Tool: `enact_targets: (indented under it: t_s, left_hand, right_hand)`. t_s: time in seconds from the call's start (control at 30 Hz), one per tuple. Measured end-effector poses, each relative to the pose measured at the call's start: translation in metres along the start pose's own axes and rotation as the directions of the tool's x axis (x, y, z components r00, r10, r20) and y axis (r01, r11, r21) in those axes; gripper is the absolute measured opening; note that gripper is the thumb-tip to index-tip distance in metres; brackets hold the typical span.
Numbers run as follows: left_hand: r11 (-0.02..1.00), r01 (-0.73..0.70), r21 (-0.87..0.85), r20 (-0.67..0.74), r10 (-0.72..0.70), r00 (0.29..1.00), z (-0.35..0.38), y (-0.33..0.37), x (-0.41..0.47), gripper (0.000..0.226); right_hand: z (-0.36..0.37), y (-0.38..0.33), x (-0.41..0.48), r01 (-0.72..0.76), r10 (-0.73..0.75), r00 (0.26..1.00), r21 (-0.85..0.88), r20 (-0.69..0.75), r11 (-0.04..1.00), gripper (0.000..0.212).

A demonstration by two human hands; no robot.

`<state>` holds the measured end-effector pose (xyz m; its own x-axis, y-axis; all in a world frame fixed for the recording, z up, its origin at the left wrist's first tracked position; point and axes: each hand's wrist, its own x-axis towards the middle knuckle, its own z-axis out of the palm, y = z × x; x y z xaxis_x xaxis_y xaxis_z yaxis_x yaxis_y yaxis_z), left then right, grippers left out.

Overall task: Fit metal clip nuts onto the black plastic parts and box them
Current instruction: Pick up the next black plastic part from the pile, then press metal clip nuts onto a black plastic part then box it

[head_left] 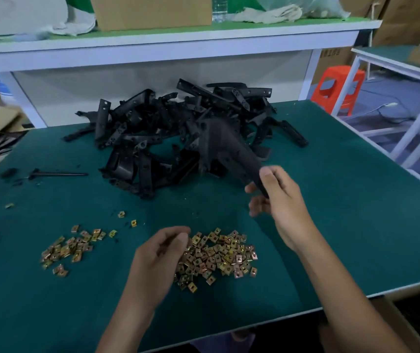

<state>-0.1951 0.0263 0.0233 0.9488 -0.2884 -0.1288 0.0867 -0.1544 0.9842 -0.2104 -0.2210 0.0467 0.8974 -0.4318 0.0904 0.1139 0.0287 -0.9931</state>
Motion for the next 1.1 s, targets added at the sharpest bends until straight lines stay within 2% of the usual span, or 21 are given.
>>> enact_targets:
  t_s: [0.07, 0.13, 0.2, 0.27, 0.3, 0.33, 0.4, 0.47, 0.5, 0.53, 0.57, 0.6, 0.63, 0.83, 0.97, 1.1]
  left_hand:
    - [0.999, -0.045, -0.001, 0.057, 0.045, 0.997, 0.006, 0.004, 0.000, 0.030]
    - [0.991, -0.134, 0.011, 0.069, 0.133, 0.989, 0.016, 0.010, 0.004, 0.024]
    - [0.986, -0.165, -0.008, 0.028, 0.165, 0.986, 0.026, 0.017, 0.012, 0.022]
    - [0.987, -0.089, -0.131, 0.084, 0.101, 0.991, 0.034, 0.023, 0.019, 0.027]
    - [0.986, -0.036, -0.165, 0.163, 0.063, 0.985, 0.038, 0.025, 0.022, 0.027]
    - [0.992, -0.012, -0.125, 0.253, 0.044, 0.966, 0.042, 0.026, 0.025, 0.028]
    - [0.999, -0.008, 0.034, 0.366, -0.005, 0.930, 0.050, 0.024, 0.033, 0.045]
    - [0.961, -0.085, 0.264, 0.305, 0.001, 0.952, 0.058, 0.016, 0.045, 0.069]
    - [0.872, -0.171, 0.458, 0.244, 0.062, 0.968, 0.060, 0.009, 0.053, 0.072]
    - [0.677, -0.247, 0.694, 0.213, 0.135, 0.968, 0.061, 0.000, 0.058, 0.066]
    - [0.458, -0.274, 0.846, 0.220, 0.168, 0.961, 0.062, -0.007, 0.061, 0.053]
    - [0.345, -0.284, 0.894, 0.238, 0.172, 0.956, 0.063, -0.014, 0.061, 0.039]
    - [0.317, -0.293, 0.902, 0.248, 0.174, 0.953, 0.065, -0.020, 0.062, 0.031]
    - [0.421, -0.299, 0.856, 0.206, 0.253, 0.945, 0.063, -0.028, 0.065, 0.015]
    - [0.655, -0.298, 0.695, 0.138, 0.286, 0.948, 0.058, -0.023, 0.056, 0.006]
    - [0.849, -0.246, 0.468, 0.098, 0.226, 0.969, 0.050, -0.011, 0.046, 0.028]
  right_hand:
    - [-0.011, 0.002, -0.026, -0.024, 0.033, 0.993, -0.079, 0.114, 0.997, 0.020]
    - [-0.015, 0.005, -0.046, -0.061, 0.085, 0.974, -0.117, 0.212, 0.991, 0.021]
    - [-0.017, 0.009, -0.061, -0.116, 0.106, 0.952, 0.017, 0.288, 0.993, 0.037]
    - [-0.018, 0.017, -0.067, -0.138, 0.058, 0.947, 0.237, 0.318, 0.962, 0.056]
    - [-0.018, 0.022, -0.068, -0.114, 0.031, 0.956, 0.268, 0.293, 0.957, 0.061]
    - [-0.015, 0.028, -0.067, -0.078, 0.017, 0.969, 0.238, 0.246, 0.968, 0.063]
    - [-0.005, 0.039, -0.060, -0.035, 0.021, 0.995, 0.137, 0.102, 0.990, 0.055]
    - [0.001, 0.047, -0.053, -0.050, 0.063, 0.996, 0.179, -0.069, 0.983, 0.036]
    - [0.002, 0.051, -0.049, -0.070, 0.106, 0.986, 0.260, -0.127, 0.963, 0.032]
    - [0.000, 0.054, -0.047, -0.094, 0.159, 0.975, 0.355, -0.157, 0.930, 0.035]
    - [-0.002, 0.058, -0.045, -0.116, 0.207, 0.964, 0.436, -0.167, 0.892, 0.040]
    - [-0.005, 0.061, -0.045, -0.131, 0.238, 0.957, 0.485, -0.166, 0.865, 0.045]
    - [-0.007, 0.063, -0.044, -0.140, 0.249, 0.956, 0.508, -0.154, 0.850, 0.048]
    - [-0.006, 0.065, -0.044, -0.174, 0.259, 0.962, 0.540, -0.086, 0.823, 0.039]
    - [-0.005, 0.063, -0.045, -0.187, 0.262, 0.964, 0.582, -0.047, 0.792, 0.040]
    - [-0.003, 0.064, -0.050, -0.210, 0.292, 0.956, 0.640, -0.024, 0.740, 0.040]
